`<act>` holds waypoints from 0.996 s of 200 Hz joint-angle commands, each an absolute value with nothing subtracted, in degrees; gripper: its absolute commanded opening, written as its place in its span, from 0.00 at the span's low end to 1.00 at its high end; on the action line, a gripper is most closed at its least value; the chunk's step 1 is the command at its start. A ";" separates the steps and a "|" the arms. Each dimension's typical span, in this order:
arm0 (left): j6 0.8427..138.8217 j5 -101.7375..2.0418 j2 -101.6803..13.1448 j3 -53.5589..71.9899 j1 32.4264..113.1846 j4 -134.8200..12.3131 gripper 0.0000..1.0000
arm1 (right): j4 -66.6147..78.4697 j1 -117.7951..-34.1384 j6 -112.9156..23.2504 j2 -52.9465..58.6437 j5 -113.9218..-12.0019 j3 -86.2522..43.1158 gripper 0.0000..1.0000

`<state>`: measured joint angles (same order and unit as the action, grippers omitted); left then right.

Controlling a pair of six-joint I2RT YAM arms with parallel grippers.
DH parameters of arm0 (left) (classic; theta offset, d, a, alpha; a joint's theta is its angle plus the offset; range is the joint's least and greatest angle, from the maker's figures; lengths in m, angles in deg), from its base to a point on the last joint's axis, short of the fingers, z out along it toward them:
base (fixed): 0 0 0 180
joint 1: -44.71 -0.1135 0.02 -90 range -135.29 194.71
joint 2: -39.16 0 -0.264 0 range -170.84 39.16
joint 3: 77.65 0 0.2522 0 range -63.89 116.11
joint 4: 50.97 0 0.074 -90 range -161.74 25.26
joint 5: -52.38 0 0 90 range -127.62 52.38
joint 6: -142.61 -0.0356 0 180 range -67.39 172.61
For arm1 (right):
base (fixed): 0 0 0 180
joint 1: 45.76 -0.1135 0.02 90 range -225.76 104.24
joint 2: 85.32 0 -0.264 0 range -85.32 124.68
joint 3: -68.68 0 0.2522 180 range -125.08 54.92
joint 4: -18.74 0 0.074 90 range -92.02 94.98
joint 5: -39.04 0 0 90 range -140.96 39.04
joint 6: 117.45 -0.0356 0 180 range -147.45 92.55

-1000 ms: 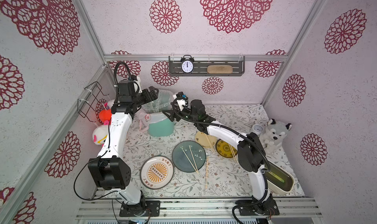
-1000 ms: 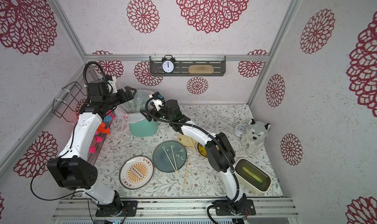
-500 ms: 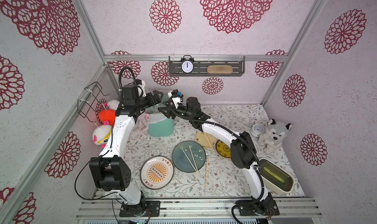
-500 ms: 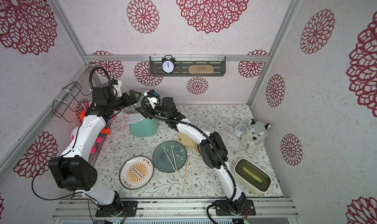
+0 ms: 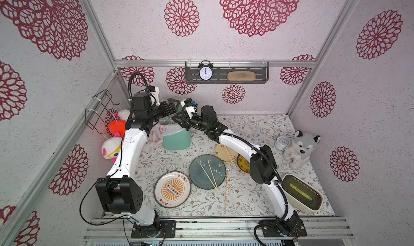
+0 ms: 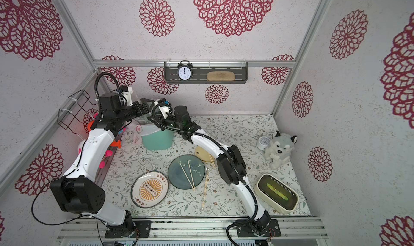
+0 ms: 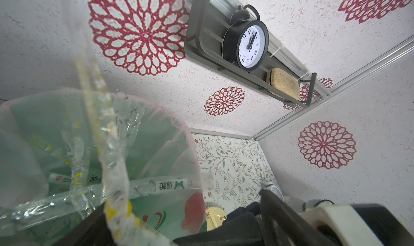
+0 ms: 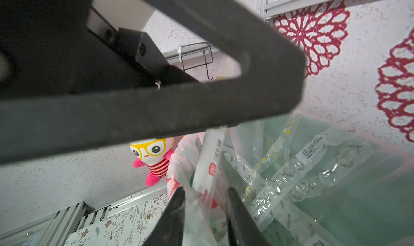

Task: Remove the packaging of disposable chopsticks
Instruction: Place the packet bag in the trash bin.

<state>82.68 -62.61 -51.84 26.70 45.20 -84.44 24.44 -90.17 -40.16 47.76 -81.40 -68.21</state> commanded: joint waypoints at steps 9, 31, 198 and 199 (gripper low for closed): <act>81.99 -62.41 -51.27 27.51 45.41 -84.11 0.96 | 27.79 -90.41 -40.16 46.24 -83.54 -67.74 0.37; 81.74 -62.02 -51.93 27.78 45.11 -84.68 0.96 | 29.80 -90.41 -39.94 44.96 -83.03 -65.14 0.34; 87.14 -60.23 -47.21 24.02 37.90 -77.09 0.98 | 7.85 -90.41 -31.52 44.02 -70.69 -71.73 0.00; 87.14 -60.30 -47.22 24.01 37.92 -77.11 0.98 | 7.60 -90.41 -31.50 44.08 -70.76 -71.95 0.00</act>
<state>85.78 -58.98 -49.11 24.23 37.33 -80.48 13.53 -90.39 -34.19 45.29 -72.72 -67.29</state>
